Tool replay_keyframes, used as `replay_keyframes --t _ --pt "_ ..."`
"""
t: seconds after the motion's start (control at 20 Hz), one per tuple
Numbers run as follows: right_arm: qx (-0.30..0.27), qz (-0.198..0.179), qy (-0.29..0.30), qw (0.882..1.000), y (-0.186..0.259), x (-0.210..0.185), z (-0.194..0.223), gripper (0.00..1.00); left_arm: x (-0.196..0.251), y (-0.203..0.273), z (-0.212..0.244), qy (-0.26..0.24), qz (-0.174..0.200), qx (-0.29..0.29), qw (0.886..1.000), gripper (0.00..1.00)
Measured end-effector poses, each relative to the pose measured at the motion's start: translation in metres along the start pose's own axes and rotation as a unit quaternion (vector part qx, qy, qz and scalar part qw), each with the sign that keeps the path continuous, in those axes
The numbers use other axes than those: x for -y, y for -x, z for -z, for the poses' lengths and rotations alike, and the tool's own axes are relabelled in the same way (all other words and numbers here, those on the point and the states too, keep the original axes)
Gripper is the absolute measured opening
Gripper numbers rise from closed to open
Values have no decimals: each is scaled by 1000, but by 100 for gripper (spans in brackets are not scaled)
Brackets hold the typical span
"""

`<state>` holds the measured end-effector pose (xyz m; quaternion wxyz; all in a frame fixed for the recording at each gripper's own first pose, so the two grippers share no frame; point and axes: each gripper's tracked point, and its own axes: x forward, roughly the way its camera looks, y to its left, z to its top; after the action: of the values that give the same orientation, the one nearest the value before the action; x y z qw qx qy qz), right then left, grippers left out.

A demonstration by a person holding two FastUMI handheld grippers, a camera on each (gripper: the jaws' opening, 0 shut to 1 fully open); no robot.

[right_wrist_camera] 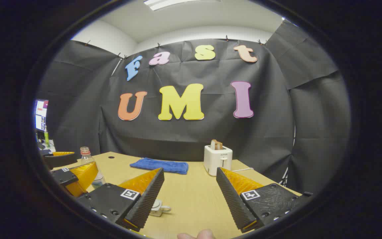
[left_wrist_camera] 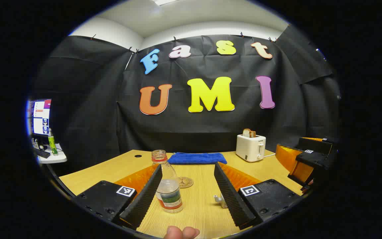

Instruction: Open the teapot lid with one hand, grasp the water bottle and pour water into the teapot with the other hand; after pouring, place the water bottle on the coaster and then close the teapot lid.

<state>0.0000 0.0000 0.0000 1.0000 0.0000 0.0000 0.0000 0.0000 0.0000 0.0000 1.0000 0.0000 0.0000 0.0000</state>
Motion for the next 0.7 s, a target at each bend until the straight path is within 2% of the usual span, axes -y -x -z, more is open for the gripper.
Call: replay_keyframes --t 0.7 --pt "-17 -17 -4 1000 -4 -15 12 97 -9 -2 0 2 -12 -1 1000 99"
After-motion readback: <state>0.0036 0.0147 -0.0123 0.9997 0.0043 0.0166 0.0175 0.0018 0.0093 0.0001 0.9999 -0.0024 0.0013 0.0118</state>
